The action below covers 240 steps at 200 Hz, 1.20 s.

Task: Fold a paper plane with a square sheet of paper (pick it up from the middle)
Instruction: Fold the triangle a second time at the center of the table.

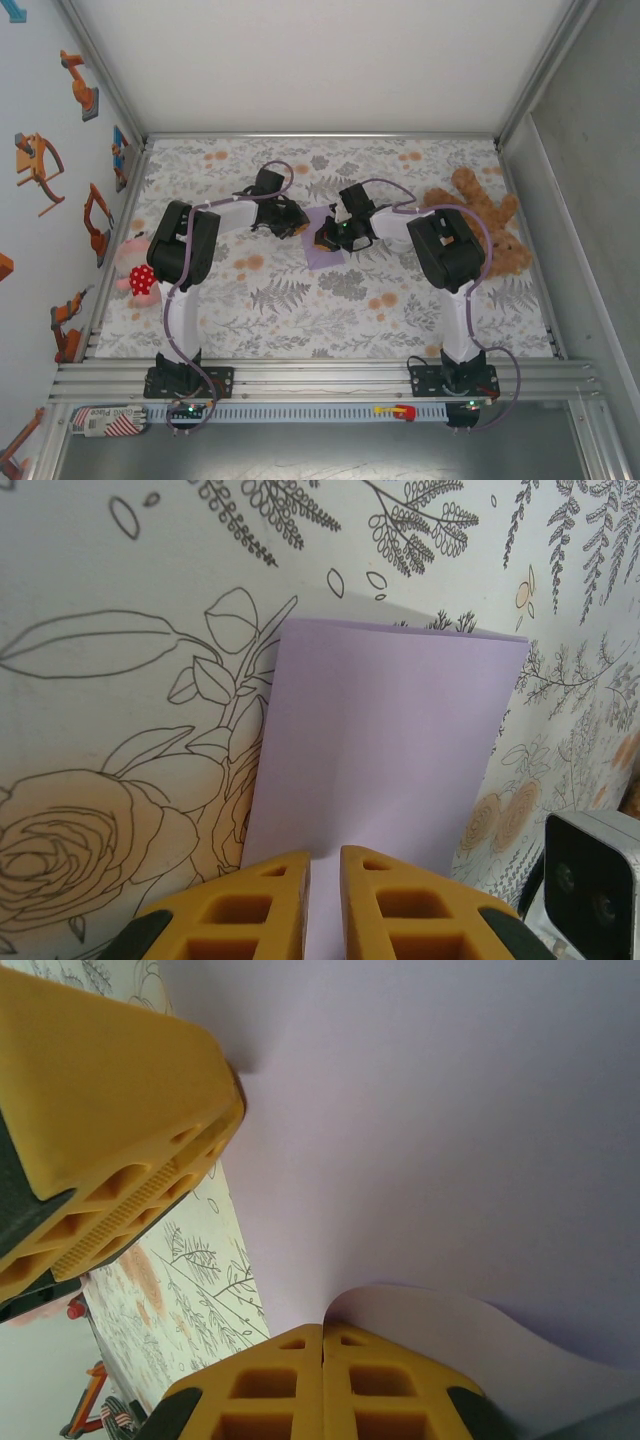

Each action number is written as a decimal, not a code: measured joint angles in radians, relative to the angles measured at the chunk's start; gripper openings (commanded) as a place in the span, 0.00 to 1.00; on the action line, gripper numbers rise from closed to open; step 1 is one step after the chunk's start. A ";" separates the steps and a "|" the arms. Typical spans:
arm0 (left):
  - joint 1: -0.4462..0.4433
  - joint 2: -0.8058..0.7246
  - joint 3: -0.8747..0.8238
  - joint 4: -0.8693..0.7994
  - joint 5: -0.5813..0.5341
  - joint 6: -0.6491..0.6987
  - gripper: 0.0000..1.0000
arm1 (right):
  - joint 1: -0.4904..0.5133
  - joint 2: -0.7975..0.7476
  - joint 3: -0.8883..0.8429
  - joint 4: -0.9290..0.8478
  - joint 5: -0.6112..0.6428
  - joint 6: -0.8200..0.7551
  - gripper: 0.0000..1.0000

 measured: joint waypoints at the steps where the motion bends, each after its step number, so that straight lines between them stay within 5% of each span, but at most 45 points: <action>1: 0.000 0.000 0.000 0.000 0.000 0.000 0.18 | 0.000 0.000 0.000 -0.001 0.000 0.000 0.00; 73: 0.001 0.000 0.018 -0.027 -0.001 0.005 0.21 | 0.001 0.002 0.010 -0.022 0.006 -0.004 0.00; 141: 0.080 -0.063 0.054 -0.118 -0.058 0.039 0.26 | 0.005 0.001 0.027 -0.024 -0.002 -0.016 0.33; 168: 0.130 -0.140 0.015 -0.121 -0.081 0.047 0.26 | 0.007 -0.001 0.031 -0.016 -0.013 -0.021 0.38; 206: 0.150 -0.200 -0.038 -0.128 -0.090 0.056 0.26 | 0.007 -0.001 0.032 -0.016 -0.014 -0.023 0.38; 240: 0.137 -0.208 -0.080 -0.125 -0.075 0.063 0.23 | 0.006 -0.001 0.032 -0.025 0.003 -0.030 0.24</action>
